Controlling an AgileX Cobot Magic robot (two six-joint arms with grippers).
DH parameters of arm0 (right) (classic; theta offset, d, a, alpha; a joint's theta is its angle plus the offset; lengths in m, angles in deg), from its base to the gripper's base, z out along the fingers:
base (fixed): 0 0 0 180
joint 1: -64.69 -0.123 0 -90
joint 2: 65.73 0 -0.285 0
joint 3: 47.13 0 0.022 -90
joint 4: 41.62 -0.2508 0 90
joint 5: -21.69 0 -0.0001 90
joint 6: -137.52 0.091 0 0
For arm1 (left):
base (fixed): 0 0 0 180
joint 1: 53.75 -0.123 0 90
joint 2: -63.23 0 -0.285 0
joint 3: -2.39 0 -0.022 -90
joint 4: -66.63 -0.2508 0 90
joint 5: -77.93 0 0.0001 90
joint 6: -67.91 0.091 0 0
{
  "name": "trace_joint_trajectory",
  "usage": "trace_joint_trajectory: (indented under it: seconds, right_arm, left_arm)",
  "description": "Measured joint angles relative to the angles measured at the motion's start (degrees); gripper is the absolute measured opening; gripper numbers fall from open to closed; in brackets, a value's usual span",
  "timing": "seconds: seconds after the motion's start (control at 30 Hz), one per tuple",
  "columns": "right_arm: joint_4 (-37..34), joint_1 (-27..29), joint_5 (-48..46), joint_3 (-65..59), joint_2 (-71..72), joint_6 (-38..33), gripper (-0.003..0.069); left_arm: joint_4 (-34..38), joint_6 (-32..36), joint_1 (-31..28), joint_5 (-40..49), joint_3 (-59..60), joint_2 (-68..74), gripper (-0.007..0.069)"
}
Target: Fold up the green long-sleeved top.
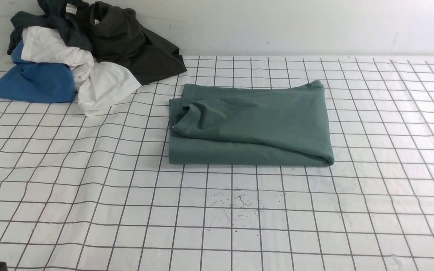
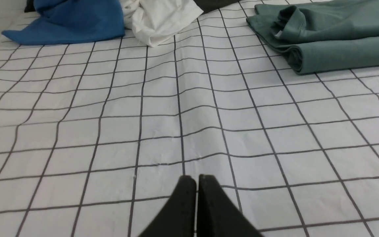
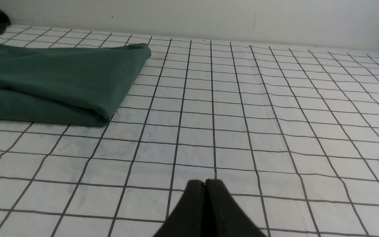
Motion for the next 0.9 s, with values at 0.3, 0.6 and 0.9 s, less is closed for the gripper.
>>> trace_joint_trajectory:
  seconds: [0.3,0.6,0.9]
  right_arm:
    - [0.0,0.0,0.0,0.0,0.0,0.0,-0.001]
    - [0.0,0.0,0.0,0.0,0.0,0.0,-0.001]
    - [0.0,0.0,0.0,0.0,0.0,-0.05,-0.001]
  left_arm:
    - [1.25,0.55,-0.04,0.0,0.0,0.0,-0.0006]
    - [1.55,0.98,-0.04,-0.09,0.0,0.0,-0.0006]
    - [1.72,1.02,-0.04,-0.12,0.0,0.0,-0.0006]
